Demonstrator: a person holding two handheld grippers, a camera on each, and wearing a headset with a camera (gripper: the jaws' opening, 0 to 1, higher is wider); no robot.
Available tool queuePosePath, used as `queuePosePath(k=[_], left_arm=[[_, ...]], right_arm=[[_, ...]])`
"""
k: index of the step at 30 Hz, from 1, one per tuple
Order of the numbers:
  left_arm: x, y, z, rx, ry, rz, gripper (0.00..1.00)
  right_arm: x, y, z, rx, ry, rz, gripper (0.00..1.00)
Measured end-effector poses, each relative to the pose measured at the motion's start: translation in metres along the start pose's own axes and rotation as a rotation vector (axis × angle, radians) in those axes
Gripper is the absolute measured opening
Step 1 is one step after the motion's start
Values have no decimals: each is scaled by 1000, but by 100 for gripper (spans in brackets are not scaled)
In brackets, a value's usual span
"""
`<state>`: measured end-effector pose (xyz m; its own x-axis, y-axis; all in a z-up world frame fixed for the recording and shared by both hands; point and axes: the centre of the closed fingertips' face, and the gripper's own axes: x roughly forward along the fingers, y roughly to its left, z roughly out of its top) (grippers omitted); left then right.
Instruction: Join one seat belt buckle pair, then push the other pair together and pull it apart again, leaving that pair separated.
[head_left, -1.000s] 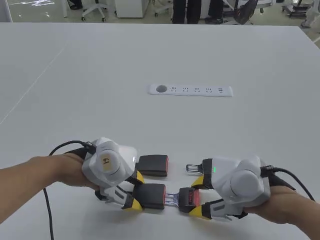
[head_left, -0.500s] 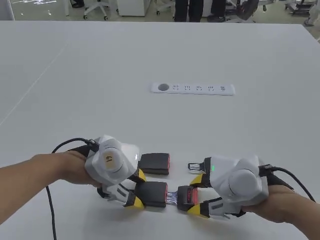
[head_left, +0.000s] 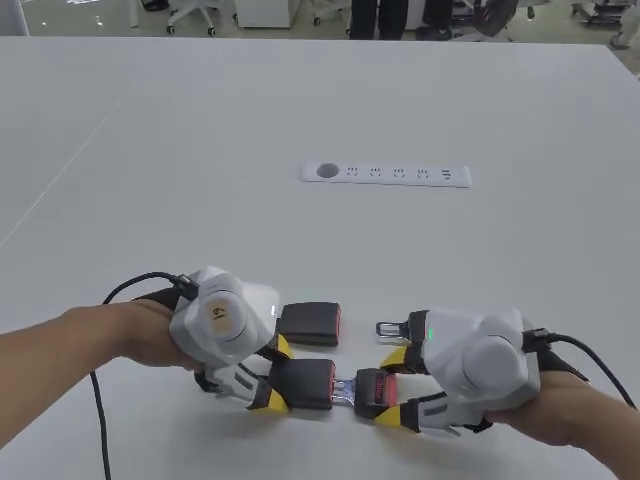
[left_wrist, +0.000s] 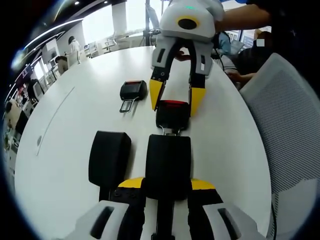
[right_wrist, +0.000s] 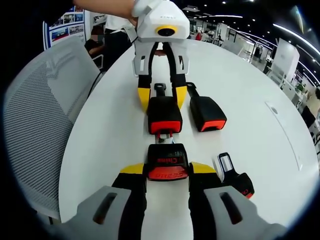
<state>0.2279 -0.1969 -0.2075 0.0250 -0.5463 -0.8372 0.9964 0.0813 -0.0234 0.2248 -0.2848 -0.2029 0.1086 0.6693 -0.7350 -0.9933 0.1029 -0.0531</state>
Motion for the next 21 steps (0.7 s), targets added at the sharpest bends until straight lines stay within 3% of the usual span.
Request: queuePosePath(k=[21], left_arm=[[1,1,-1,10,7,-3,33]], right_arm=[[4,-2,2,-16,1,15,29]])
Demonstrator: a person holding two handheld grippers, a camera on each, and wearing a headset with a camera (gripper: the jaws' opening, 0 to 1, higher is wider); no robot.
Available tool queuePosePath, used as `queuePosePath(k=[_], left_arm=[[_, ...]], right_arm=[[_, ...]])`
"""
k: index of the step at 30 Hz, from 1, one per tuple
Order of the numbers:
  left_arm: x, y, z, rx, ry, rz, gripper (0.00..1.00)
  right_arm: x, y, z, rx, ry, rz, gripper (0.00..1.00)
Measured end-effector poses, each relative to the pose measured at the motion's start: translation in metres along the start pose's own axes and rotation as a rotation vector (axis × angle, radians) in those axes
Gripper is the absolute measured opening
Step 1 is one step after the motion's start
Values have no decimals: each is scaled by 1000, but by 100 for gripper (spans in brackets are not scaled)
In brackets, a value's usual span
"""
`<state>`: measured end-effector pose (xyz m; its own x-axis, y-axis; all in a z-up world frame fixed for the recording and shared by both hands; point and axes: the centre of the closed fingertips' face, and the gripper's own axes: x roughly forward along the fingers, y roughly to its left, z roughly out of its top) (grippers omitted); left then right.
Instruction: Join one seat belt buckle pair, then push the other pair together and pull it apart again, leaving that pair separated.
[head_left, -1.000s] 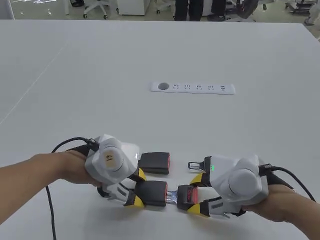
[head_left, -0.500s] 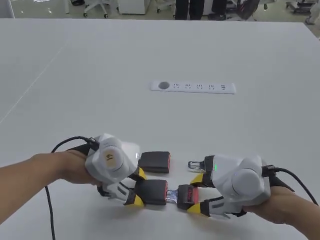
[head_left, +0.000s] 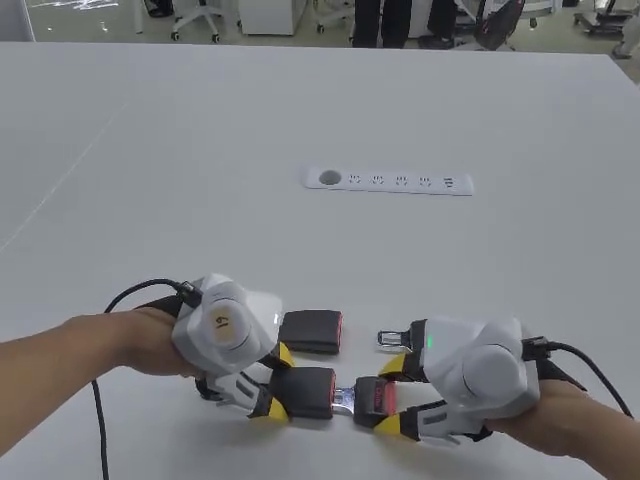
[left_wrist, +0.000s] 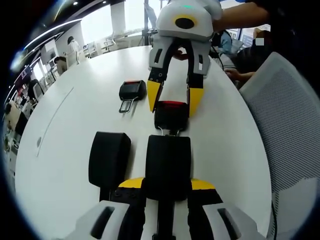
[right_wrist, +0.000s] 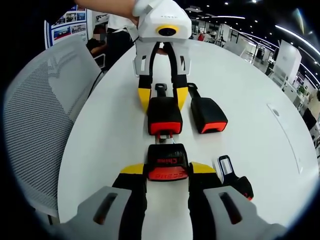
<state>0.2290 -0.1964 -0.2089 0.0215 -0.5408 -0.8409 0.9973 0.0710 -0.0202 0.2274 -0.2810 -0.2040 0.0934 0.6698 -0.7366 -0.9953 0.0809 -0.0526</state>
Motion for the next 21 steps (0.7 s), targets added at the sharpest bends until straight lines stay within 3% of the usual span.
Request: queuePosePath(k=[21], left_arm=[[1,-1,4,13,10,-4,32]], right_arm=[[8,1,10,-7,3,6,29]])
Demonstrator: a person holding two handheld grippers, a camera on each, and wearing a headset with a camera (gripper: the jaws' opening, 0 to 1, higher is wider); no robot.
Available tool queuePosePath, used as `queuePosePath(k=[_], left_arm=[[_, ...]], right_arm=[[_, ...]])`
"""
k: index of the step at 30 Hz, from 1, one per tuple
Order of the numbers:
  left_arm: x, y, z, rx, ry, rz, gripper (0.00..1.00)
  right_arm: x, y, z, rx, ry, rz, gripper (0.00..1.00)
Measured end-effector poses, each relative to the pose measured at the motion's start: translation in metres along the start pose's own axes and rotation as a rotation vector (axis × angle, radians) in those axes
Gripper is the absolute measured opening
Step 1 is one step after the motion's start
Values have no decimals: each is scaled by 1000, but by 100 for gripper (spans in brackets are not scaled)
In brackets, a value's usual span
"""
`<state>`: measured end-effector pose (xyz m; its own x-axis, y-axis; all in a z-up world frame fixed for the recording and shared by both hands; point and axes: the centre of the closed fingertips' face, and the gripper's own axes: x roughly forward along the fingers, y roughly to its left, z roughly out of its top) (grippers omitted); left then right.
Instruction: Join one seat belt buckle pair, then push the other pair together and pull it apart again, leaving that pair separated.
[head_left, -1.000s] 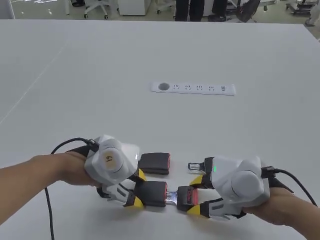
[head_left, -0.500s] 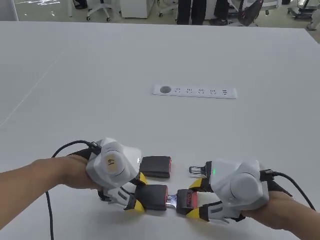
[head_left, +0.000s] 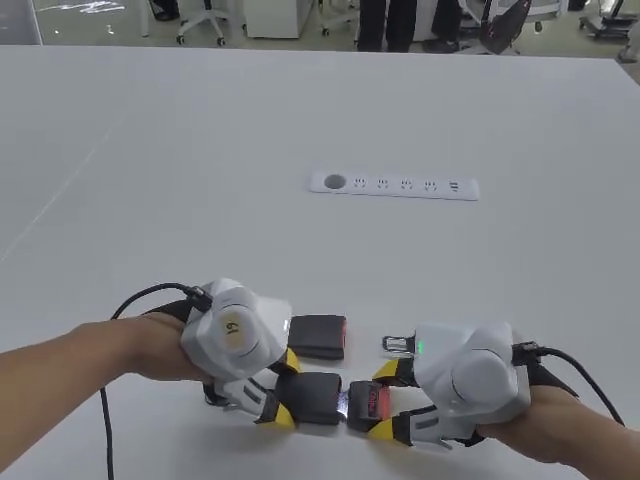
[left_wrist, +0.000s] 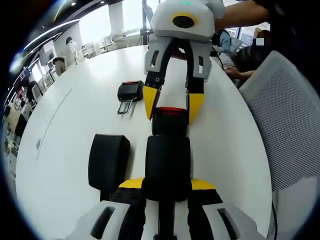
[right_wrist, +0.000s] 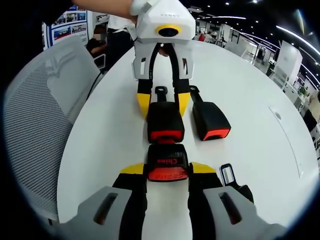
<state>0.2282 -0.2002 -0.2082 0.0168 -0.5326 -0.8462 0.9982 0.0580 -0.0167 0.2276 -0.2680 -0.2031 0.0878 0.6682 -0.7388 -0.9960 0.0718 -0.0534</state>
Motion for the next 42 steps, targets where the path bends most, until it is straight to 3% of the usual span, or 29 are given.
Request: queuePosePath(k=[4,5,15,19,22,25,31,33,36,38,42], left_arm=[[0,1,0,-1,-5,0,32],[0,1,-1,-4,-4,-1,32],[0,0,2,-9,-15,2,32],[-1,-1,2,5,-15,2,32],[-1,0,2,3,-23,2,32],[0,1,2,-16,18,1,32],[-2,-3,1,-6,-18,-9,32],[-1,-2,0,-1,-15,-8,32],[-1,-2,-1,25,22,-10,32],[-1,-1,-3,8,-12,-13,32],[-1,-2,-2,12,-8,-14,33]], right_arm=[[2,-1,3,-5,-6,0,29],[-1,1,-2,15,26,-6,29],[2,-1,-4,12,23,-15,29],[-4,3,0,-21,8,-16,29],[-2,0,-3,3,-38,-18,28],[0,0,0,8,-11,-25,28],[-4,0,-3,-9,-49,-19,28],[-3,1,-1,-9,-47,-18,28],[-1,1,-1,-47,5,-20,28],[-3,0,-3,-23,-38,-4,28],[-3,4,-1,-19,-25,-6,29]])
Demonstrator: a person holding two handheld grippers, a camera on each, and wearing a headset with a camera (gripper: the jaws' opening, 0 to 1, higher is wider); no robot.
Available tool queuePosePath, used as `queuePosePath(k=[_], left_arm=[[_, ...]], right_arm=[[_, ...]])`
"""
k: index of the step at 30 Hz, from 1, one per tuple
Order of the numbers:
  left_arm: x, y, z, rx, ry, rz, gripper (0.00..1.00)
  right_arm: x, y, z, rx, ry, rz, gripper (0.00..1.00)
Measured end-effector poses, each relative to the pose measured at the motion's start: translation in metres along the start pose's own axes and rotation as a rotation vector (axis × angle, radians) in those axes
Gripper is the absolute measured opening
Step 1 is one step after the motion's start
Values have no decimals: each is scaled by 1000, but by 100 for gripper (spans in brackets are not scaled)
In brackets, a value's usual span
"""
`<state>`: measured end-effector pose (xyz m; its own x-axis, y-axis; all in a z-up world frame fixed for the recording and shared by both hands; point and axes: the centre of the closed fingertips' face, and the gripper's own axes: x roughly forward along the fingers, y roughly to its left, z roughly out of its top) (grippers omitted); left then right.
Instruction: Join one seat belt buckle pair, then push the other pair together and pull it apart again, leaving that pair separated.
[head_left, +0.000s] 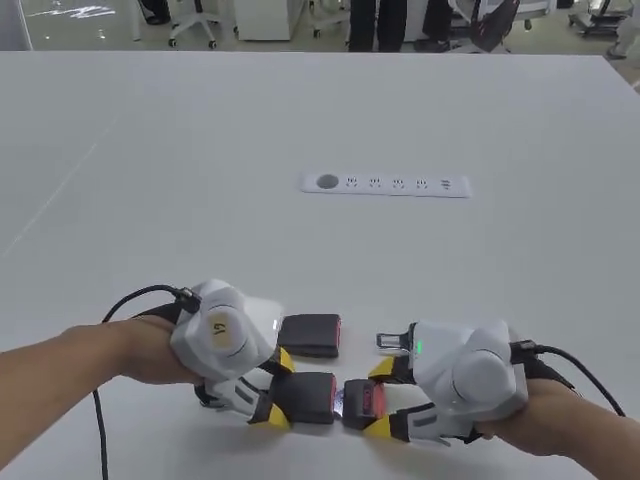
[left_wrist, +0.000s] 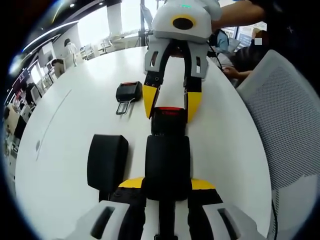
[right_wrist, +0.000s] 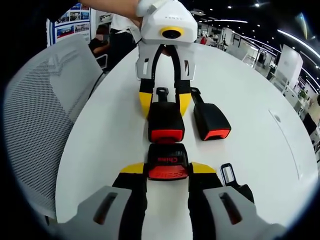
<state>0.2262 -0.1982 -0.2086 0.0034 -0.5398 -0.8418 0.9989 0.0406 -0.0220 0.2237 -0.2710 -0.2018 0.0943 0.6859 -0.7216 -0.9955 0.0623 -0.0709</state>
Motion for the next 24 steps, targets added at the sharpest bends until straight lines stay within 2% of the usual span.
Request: queuePosePath(k=[4,14,24], left_arm=[[0,0,0,26,-3,-7,34],[-2,3,-2,0,8,13,40],[-15,7,-6,-48,0,45,46]], right_arm=[[1,-1,-1,-15,12,7,31],[-1,-1,1,-22,26,-2,33],[-19,-8,2,-17,51,-33,40]])
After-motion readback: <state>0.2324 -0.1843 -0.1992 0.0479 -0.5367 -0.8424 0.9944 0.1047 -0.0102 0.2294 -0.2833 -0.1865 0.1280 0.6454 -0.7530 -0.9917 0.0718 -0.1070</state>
